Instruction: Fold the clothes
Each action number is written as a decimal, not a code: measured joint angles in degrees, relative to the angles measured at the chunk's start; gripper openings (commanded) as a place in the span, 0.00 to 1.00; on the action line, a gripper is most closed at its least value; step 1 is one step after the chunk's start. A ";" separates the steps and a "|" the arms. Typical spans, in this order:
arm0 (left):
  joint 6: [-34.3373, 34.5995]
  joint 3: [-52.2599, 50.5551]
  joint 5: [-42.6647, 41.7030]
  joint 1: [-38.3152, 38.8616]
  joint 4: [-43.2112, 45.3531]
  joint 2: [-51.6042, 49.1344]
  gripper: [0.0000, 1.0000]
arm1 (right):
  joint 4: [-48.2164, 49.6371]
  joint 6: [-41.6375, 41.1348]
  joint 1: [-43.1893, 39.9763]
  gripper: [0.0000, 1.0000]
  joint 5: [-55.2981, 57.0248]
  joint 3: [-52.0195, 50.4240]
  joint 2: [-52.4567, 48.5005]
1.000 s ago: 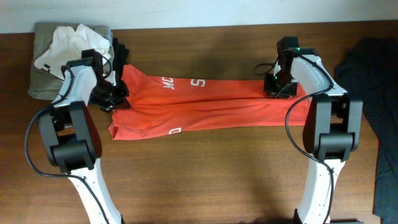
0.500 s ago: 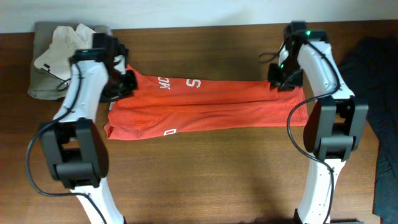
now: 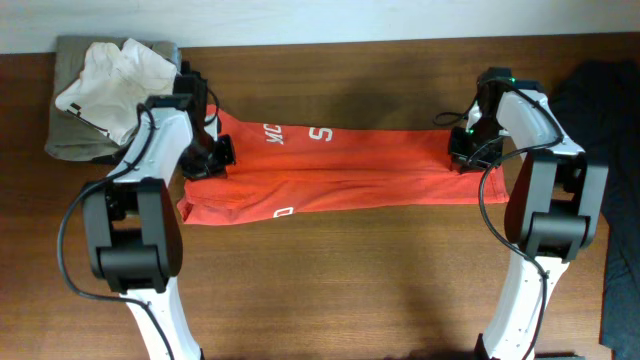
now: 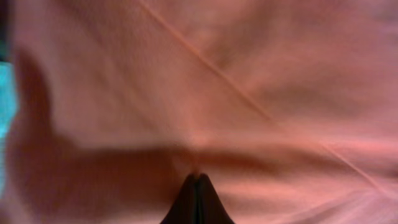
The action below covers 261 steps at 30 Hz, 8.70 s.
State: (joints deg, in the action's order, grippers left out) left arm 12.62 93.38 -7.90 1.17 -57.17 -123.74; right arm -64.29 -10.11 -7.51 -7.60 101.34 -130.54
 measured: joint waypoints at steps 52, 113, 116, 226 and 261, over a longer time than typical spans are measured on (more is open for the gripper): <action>1.38 0.70 0.44 -8.02 -2.16 0.85 0.65 | 7.48 6.97 -6.16 0.04 -23.87 -8.00 1.44; 1.36 0.70 0.44 -8.02 -1.95 0.85 0.73 | -16.96 -2.89 24.24 0.53 -4.81 28.92 -4.72; 1.36 0.70 0.44 -8.02 -1.95 0.85 0.73 | -16.46 -1.57 22.29 0.45 -4.39 27.67 -4.59; -1.66 7.02 -1.62 3.45 -2.23 15.30 0.00 | -6.08 -3.39 -15.21 0.99 -2.95 17.51 -2.03; 4.37 7.19 -2.47 27.76 12.26 -0.90 0.53 | -6.10 -3.43 -15.21 0.99 -2.95 17.51 -2.03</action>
State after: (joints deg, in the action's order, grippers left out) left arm 16.99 100.57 -10.37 28.93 -44.91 -124.64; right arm -70.39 -13.54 -22.72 -10.55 118.85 -132.57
